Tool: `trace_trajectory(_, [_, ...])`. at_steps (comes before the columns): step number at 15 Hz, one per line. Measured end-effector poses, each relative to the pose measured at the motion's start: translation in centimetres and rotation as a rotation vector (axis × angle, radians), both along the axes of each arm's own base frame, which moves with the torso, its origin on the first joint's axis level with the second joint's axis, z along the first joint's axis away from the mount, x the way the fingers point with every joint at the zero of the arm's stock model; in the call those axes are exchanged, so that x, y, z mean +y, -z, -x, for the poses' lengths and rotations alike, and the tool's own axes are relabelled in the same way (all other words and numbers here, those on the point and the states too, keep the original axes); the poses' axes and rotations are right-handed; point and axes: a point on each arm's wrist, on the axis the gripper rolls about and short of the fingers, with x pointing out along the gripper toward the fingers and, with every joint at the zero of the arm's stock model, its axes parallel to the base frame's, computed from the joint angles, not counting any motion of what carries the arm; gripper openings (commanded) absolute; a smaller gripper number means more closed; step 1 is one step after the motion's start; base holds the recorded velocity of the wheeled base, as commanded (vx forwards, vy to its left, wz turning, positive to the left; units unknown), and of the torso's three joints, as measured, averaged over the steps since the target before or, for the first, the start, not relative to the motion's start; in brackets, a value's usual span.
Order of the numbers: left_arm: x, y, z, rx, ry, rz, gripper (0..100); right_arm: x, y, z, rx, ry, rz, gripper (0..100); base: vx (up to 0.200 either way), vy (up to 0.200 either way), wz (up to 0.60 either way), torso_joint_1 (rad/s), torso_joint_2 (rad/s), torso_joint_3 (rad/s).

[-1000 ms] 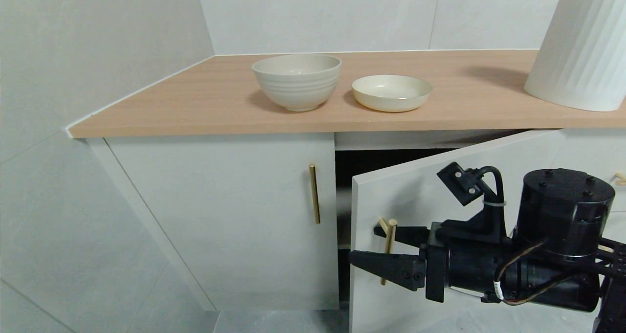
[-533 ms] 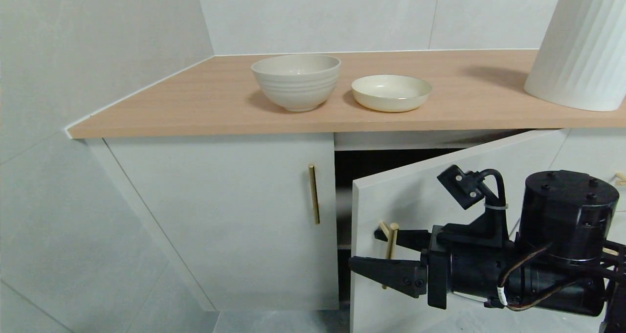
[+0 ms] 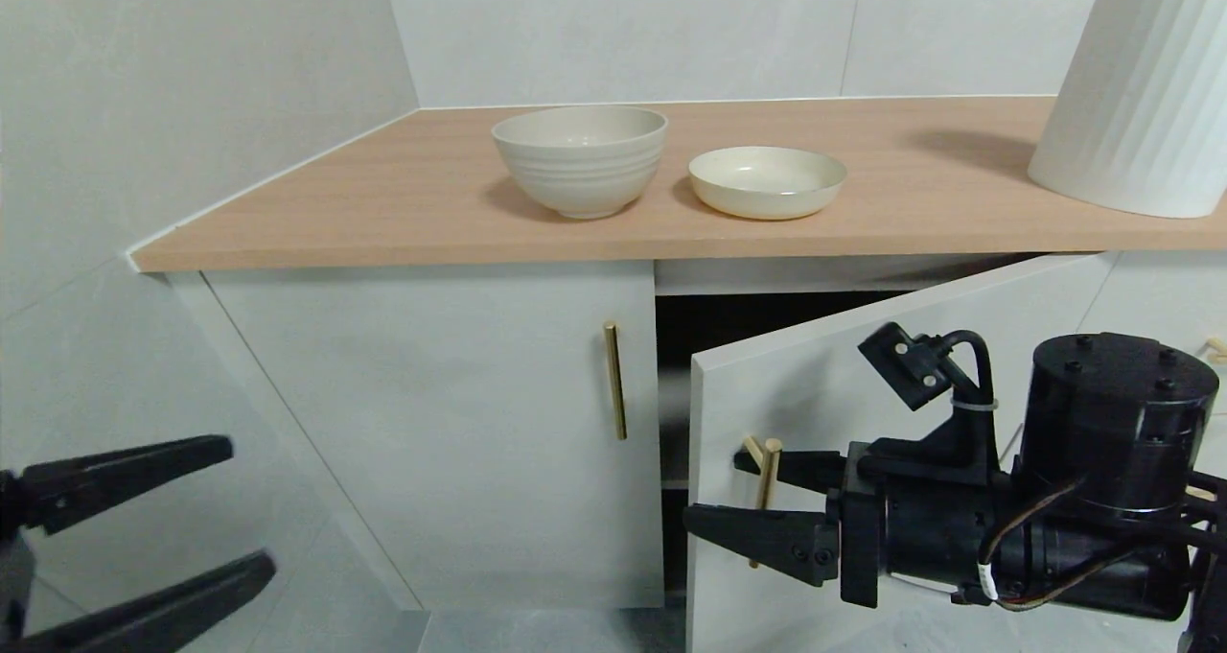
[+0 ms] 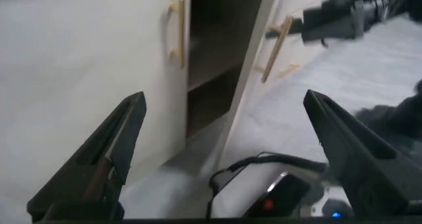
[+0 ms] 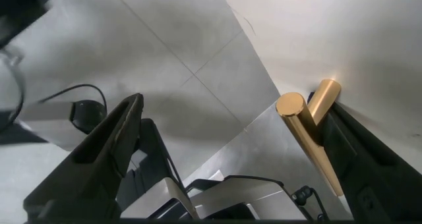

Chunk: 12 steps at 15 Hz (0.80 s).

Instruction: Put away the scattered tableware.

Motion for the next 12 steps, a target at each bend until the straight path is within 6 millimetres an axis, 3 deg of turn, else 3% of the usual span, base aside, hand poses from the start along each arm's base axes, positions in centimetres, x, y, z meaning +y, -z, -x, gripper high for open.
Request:
trace_trajectory(4, [-2.6, 2.9, -6.2, 0.111, 0.116, 0.039, 100, 0.2, 0.1, 0.1, 0.0, -0.006, 0.002, 100, 0.0, 0.0, 0.0, 0.0, 0.0, 0.0])
trace_trajectory(7, [-5.2, 5.6, -7.4, 0.249, 0.214, 0.089, 100, 0.3, 0.1, 0.1, 0.0, -0.008, 0.002, 100, 0.0, 0.0, 0.0, 0.0, 0.0, 0.0])
trace_trajectory(12, [-6.0, 7.3, -7.9, 0.332, 0.237, 0.067, 100, 0.4, 0.2, -0.1, 0.0, -0.009, 0.003, 100, 0.0, 0.0, 0.0, 0.0, 0.0, 0.0])
